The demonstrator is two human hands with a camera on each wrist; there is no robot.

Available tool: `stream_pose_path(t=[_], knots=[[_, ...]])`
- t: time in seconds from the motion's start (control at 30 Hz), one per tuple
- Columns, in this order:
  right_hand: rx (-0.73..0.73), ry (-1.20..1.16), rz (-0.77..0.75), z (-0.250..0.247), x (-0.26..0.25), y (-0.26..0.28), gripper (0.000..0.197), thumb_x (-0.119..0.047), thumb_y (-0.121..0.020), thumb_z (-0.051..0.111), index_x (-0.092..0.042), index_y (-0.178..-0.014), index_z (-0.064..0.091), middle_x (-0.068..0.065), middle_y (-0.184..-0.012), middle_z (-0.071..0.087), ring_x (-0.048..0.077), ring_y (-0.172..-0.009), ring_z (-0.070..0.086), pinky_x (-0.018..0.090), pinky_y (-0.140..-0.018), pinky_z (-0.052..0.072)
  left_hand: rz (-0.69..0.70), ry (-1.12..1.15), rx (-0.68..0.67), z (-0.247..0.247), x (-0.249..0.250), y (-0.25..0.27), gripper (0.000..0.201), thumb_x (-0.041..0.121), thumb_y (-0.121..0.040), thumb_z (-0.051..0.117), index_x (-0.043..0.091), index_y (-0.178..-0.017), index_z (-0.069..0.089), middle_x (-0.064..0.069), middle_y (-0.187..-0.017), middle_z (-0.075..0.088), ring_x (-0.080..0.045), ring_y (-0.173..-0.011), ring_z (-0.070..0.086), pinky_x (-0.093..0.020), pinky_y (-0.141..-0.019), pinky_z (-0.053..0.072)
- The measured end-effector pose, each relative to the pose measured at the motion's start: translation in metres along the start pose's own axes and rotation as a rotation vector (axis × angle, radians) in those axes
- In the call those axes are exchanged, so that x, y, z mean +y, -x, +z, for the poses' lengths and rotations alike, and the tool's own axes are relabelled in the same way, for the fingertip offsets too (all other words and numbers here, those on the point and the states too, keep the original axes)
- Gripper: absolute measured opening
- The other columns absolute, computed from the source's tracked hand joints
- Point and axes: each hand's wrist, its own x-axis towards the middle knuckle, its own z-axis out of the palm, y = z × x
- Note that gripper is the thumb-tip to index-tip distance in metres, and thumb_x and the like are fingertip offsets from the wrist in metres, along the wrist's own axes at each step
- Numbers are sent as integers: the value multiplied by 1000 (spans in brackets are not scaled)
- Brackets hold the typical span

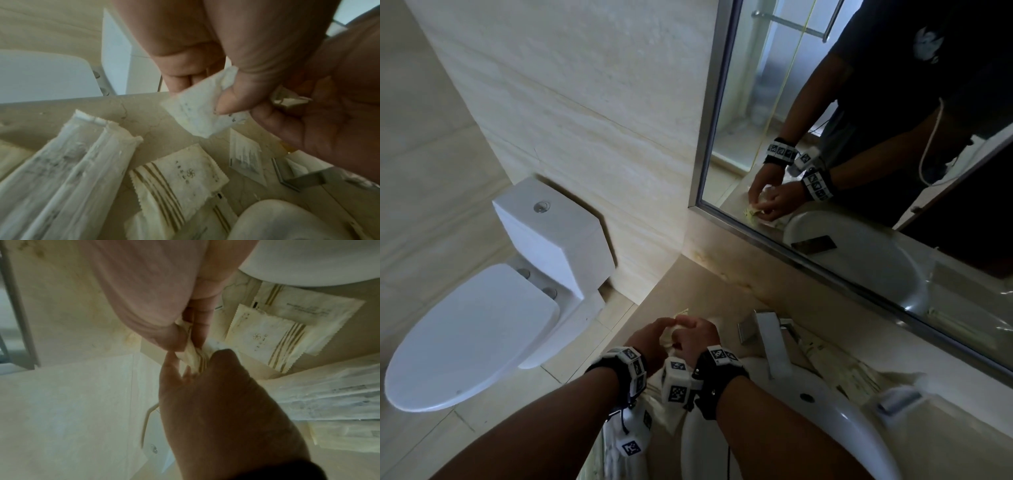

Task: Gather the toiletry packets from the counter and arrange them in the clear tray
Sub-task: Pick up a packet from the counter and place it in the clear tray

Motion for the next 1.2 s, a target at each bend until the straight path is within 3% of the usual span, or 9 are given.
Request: stream_pose_path(t=[0.1, 0.23, 0.33, 0.43, 0.6, 0.83, 0.93, 1.07, 1.2], knots=[[-28, -105, 21, -5, 8, 5, 39, -14, -55, 70, -26, -92, 73, 7, -100, 74, 23, -93, 72, 38, -85, 60, -19, -5, 95, 0, 2, 10, 50, 12, -82, 60, 30, -128, 53, 0, -122, 67, -20, -108, 64, -29, -94, 50], [-14, -109, -27, -15, 15, 16, 36, -23, -57, 69, -26, -93, 74, 7, -95, 75, 23, -89, 73, 42, -85, 60, -3, -24, 144, -4, 8, 22, 42, 9, -83, 55, 28, -119, 62, -1, -117, 69, -20, -106, 65, -27, -92, 50], [-3, 43, -141, -24, 4, 45, 35, -31, -70, 61, -28, -102, 74, 0, -108, 73, 17, -97, 69, 37, -91, 57, 0, -12, 196, -9, 15, 33, 38, 9, -82, 55, 26, -115, 65, -2, -113, 69, -22, -103, 65, -26, -87, 48], [5, 189, -214, -37, -1, 61, 38, -11, -87, 52, -20, -120, 69, -3, -112, 67, 14, -103, 62, 21, -89, 46, 7, 12, 209, -15, 22, 43, 32, 10, -83, 57, 21, -111, 66, -5, -108, 69, -26, -100, 64, -29, -85, 50], [101, 487, -334, -54, 6, 82, 32, -21, -84, 62, -19, -116, 68, 8, -119, 62, 25, -111, 59, 28, -91, 48, 100, 159, 245, -20, 33, 61, 22, 8, -80, 67, 7, -103, 69, -7, -92, 66, -24, -90, 62, -29, -79, 47], [111, 388, -336, -82, 16, 111, 36, -42, -85, 63, -9, -98, 63, 13, -92, 67, 24, -78, 61, 34, -68, 47, 140, 388, 189, -17, 56, 87, 15, 23, -79, 69, 20, -92, 63, -6, -91, 69, -27, -87, 66, -38, -74, 55], [179, 301, -343, -96, 25, 118, 40, -45, -83, 61, -9, -100, 61, 15, -91, 66, 27, -76, 61, 36, -67, 52, 112, 432, 131, -7, 74, 94, 22, 29, -87, 63, 11, -99, 61, -11, -95, 66, -30, -87, 66, -46, -70, 60], [268, 107, -351, -119, 35, 127, 53, -59, -70, 58, -14, -98, 62, 12, -92, 67, 33, -81, 68, 54, -66, 60, 14, 511, -68, 18, 105, 112, 26, 39, -96, 49, 16, -104, 57, -13, -100, 66, -25, -69, 69, -36, -61, 58], [259, 6, -359, -139, 35, 150, 45, -47, -94, 54, -8, -116, 60, 18, -105, 67, 32, -86, 69, 39, -59, 62, -28, 551, -194, 39, 134, 126, 25, 42, -97, 46, 19, -106, 53, -7, -102, 62, -22, -55, 65, -30, -53, 54]])
